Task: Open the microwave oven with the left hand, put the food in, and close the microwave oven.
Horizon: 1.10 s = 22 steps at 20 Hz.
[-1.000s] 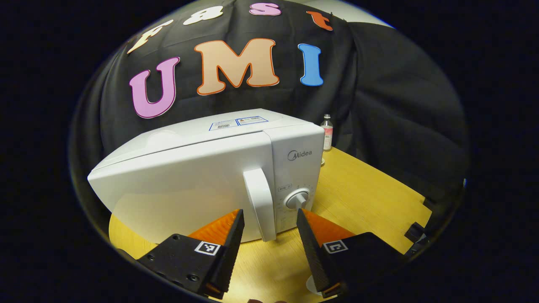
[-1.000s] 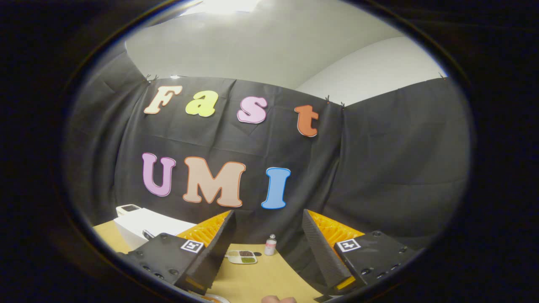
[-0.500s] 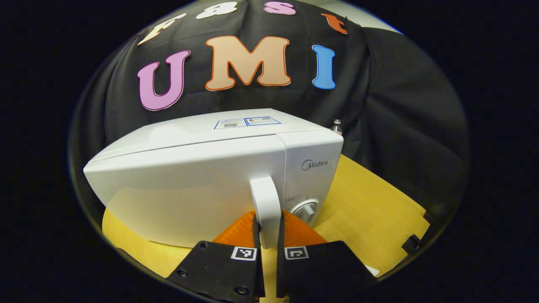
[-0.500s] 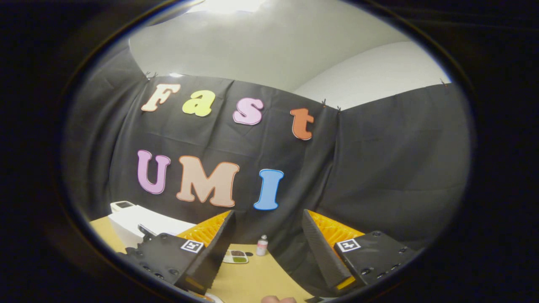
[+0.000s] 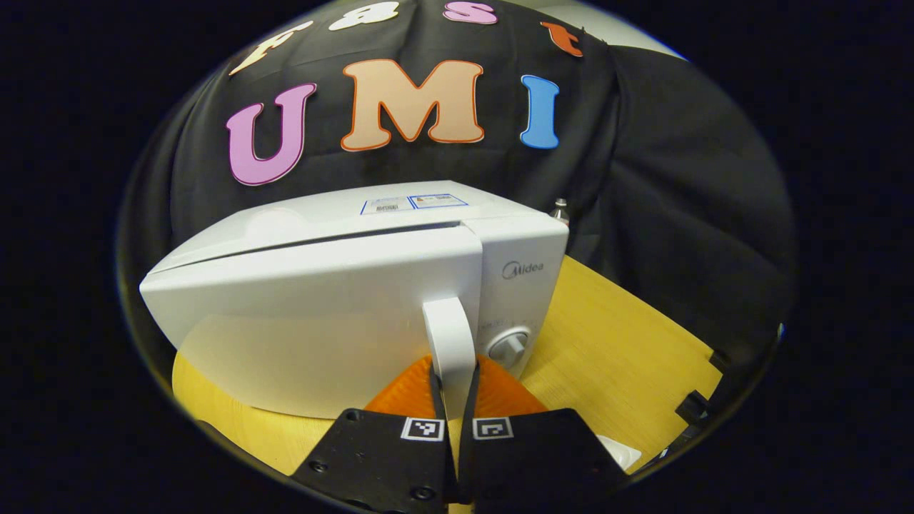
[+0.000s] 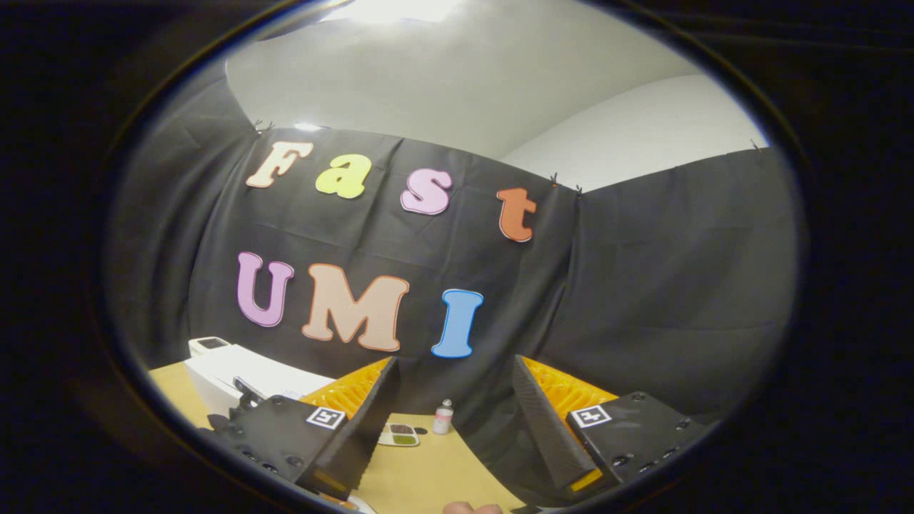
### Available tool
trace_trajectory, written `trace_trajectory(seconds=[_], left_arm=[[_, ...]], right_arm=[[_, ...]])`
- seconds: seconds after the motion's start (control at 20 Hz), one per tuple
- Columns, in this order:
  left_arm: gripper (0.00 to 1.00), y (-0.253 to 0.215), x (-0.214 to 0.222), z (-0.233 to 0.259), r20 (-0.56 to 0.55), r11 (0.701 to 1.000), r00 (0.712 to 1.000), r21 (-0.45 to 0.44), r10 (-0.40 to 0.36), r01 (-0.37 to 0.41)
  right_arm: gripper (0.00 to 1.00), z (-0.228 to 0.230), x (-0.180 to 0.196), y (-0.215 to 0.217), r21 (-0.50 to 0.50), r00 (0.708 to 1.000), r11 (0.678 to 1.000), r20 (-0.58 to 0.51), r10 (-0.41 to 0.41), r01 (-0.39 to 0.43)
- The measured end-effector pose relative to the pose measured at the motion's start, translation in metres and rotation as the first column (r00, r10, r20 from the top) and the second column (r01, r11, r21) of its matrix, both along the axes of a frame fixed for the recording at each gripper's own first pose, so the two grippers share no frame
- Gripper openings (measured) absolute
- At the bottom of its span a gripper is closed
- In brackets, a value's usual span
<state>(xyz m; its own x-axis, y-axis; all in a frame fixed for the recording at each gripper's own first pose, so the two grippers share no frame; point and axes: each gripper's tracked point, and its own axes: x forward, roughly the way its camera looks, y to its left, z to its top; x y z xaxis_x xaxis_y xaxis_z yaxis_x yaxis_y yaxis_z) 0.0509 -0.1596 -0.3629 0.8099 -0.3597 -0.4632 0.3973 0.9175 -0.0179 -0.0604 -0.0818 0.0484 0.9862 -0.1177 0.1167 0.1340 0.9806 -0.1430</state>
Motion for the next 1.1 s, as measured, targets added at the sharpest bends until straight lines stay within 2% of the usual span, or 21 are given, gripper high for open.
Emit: trace_trajectory(seconds=[0.15, 0.25, 0.65, 0.85, 1.1], left_arm=[[0.00, 0.006, -0.021, 0.002, 0.020, 1.000, 1.000, -0.001, -0.022, 0.022], [0.00, 0.011, -0.032, 0.001, -0.007, 1.000, 1.000, -0.006, -0.027, 0.027], [0.00, 0.030, -0.076, 0.007, 0.012, 0.997, 0.998, -0.027, -0.067, 0.067], [0.00, 0.049, -0.106, 0.008, 0.004, 0.998, 0.998, -0.028, -0.057, 0.057], [0.00, 0.074, -0.134, 0.011, -0.003, 0.999, 1.000, -0.023, -0.027, 0.027]], right_arm=[[0.97, -0.009, 0.002, 0.009, 0.037, 0.999, 0.999, -0.017, 0.028, -0.027], [0.98, -0.016, 0.005, 0.018, 0.028, 0.998, 0.998, -0.031, 0.054, -0.053], [0.97, -0.062, 0.007, 0.045, 0.023, 0.986, 0.991, -0.098, 0.132, -0.130], [0.97, -0.093, 0.009, 0.065, 0.016, 0.974, 0.983, -0.129, 0.184, -0.184], [0.97, -0.144, 0.008, 0.097, 0.006, 0.944, 0.961, -0.181, 0.274, -0.278]])
